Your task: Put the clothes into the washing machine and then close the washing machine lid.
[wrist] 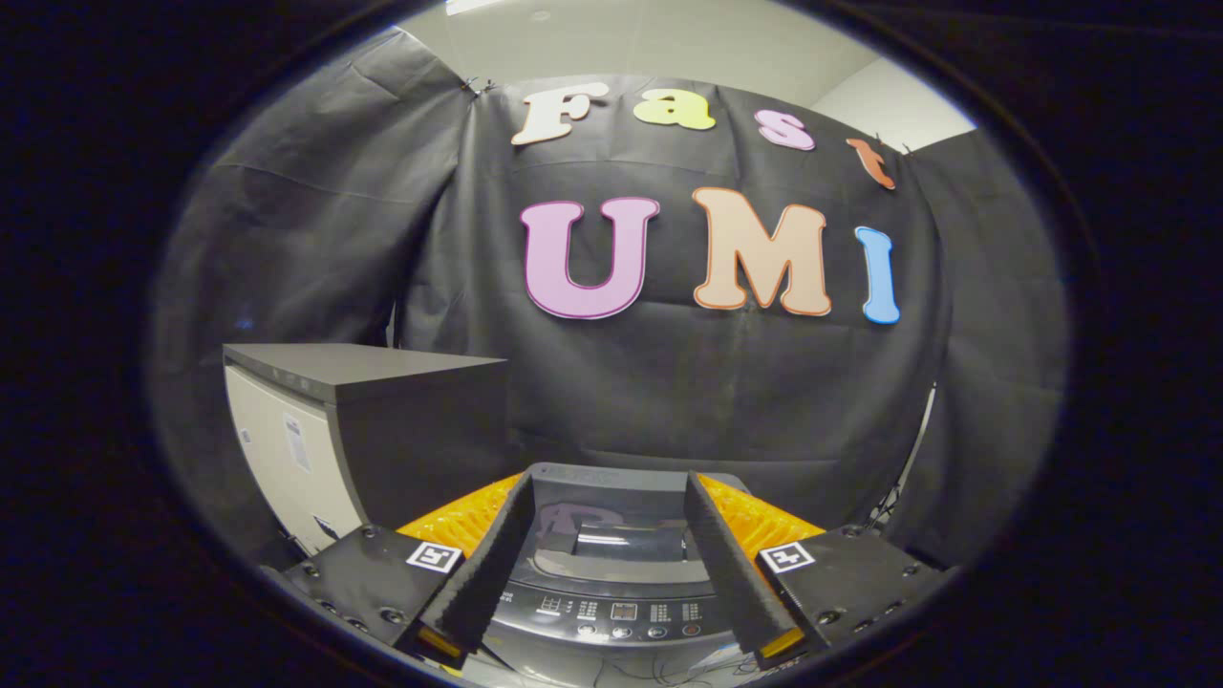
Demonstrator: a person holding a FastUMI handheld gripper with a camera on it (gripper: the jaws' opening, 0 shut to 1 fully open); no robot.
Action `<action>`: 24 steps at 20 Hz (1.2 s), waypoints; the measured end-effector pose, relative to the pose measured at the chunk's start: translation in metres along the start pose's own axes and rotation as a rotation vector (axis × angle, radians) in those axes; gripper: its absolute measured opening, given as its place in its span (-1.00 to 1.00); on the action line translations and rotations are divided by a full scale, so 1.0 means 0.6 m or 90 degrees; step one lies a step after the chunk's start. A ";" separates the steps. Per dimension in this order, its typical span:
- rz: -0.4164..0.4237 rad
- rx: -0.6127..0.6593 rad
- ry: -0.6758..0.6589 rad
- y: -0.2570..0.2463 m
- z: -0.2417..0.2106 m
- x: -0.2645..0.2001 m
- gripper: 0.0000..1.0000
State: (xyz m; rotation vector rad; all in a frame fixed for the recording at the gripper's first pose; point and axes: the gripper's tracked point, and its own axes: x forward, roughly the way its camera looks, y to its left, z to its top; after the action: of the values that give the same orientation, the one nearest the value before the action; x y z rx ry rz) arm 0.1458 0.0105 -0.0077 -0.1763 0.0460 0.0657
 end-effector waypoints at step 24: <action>-0.003 0.162 -0.039 -0.120 -0.030 -0.174 0.95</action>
State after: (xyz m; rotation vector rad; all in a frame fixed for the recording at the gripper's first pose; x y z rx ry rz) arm 0.0460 -0.0699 -0.0076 0.0801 -0.0078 0.0607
